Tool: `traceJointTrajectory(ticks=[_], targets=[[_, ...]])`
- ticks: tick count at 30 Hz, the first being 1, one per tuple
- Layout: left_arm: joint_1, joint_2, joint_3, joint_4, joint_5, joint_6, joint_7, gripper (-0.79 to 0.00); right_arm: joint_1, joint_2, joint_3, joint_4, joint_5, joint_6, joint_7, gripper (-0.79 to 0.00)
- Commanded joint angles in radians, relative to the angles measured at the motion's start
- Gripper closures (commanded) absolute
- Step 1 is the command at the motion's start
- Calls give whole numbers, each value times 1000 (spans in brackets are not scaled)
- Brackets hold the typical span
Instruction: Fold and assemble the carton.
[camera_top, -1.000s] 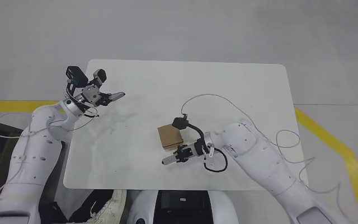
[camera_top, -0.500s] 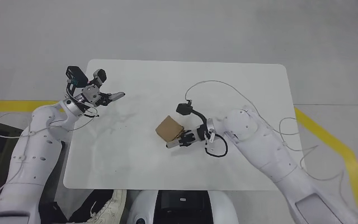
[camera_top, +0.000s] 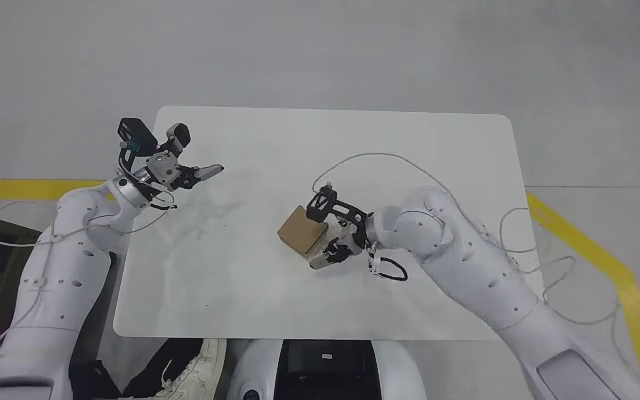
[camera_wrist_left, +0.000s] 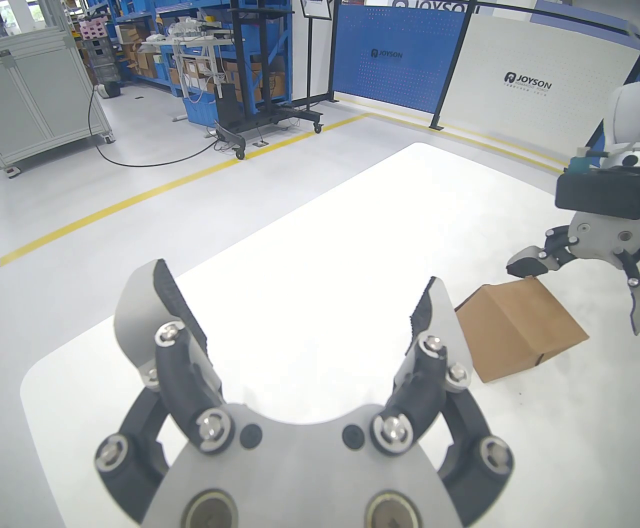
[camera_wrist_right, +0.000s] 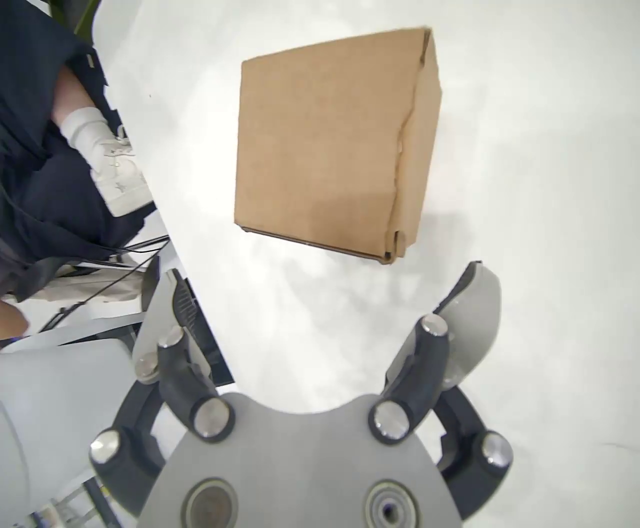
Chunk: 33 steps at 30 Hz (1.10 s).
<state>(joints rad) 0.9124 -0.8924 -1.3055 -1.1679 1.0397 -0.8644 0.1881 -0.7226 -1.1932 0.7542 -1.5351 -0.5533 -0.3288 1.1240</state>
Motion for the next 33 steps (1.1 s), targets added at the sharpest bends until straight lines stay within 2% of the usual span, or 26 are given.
traceJointTrajectory(ticks=[1, 6, 13, 21, 33], targets=[[0, 0, 0, 0, 0, 0, 0, -785, -20, 4, 5, -32, -35, -8, -31, -785], [0, 0, 0, 0, 0, 0, 0, -785, -56, 12, 5, -84, -151, 14, -73, -785], [0, 0, 0, 0, 0, 0, 0, -785, -72, 6, -22, -112, -218, 38, -103, -785], [0, 0, 0, 0, 0, 0, 0, -785, -71, -11, -30, -82, -218, 117, -149, -785], [0, 0, 0, 0, 0, 0, 0, -785, -58, -34, -72, -56, -270, 122, -174, -785]])
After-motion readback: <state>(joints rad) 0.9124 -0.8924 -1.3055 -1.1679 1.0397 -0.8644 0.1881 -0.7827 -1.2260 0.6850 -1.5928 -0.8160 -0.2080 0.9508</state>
